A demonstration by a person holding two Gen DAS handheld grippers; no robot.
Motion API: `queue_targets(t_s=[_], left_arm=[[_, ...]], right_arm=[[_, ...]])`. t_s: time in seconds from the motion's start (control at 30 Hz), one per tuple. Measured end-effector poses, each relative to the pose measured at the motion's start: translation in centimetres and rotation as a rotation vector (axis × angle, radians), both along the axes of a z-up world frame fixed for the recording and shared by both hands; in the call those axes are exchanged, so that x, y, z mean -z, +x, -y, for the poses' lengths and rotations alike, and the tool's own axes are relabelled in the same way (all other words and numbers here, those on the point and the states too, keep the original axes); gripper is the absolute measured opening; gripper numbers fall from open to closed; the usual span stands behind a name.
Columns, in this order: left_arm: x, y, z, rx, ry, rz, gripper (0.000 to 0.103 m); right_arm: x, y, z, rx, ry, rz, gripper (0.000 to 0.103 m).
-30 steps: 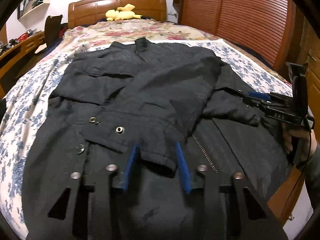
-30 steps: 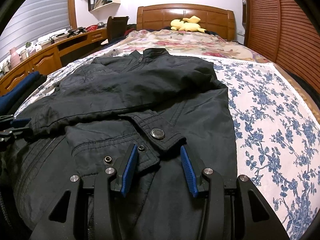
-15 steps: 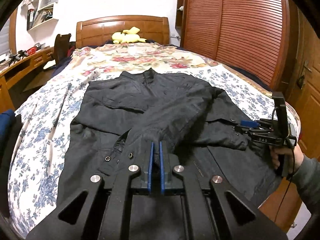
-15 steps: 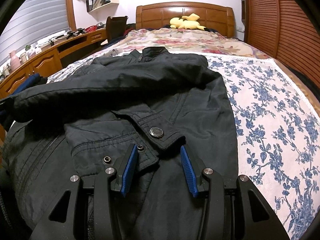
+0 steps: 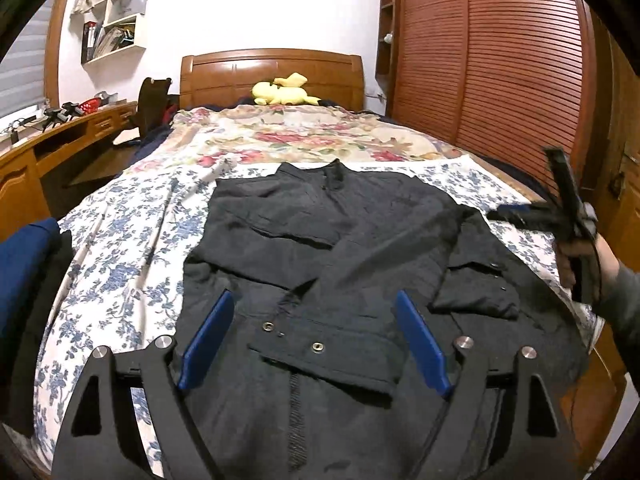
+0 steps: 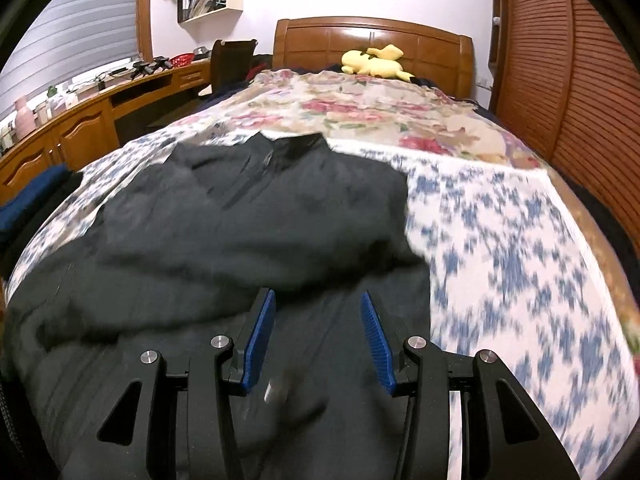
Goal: Fold large clothes
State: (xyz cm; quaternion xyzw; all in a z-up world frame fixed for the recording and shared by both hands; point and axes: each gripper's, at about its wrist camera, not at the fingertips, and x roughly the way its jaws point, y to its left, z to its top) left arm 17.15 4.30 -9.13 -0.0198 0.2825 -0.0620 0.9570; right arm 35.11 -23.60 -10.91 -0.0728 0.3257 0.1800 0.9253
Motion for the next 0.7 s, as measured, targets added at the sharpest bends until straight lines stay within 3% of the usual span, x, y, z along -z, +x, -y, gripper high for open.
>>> queue_targets(t_s=[0.2,0.43,0.6,0.7], left_arm=[[1.3,1.0,-1.3,-0.008,0.004,-0.023,0.084],[2.6,1.3,-1.7,0.017,0.003,-0.040,0.084],[3.0,1.7,-2.2,0.020,-0.009,-0.043,0.084],[2.9,1.6,-2.3,0.014,-0.008,-0.043,0.084]], right_arm=[[0.8,7.4,-1.2,0.061,0.001,-0.047,0.046],[7.7,10.5,-2.4,0.053,-0.080,-0.272,0.046],[8.1,10.1,-2.8,0.053,-0.099,-0.236,0.046],[6.7,8.3,-2.4,0.067,-0.110,-0.201,0.046]])
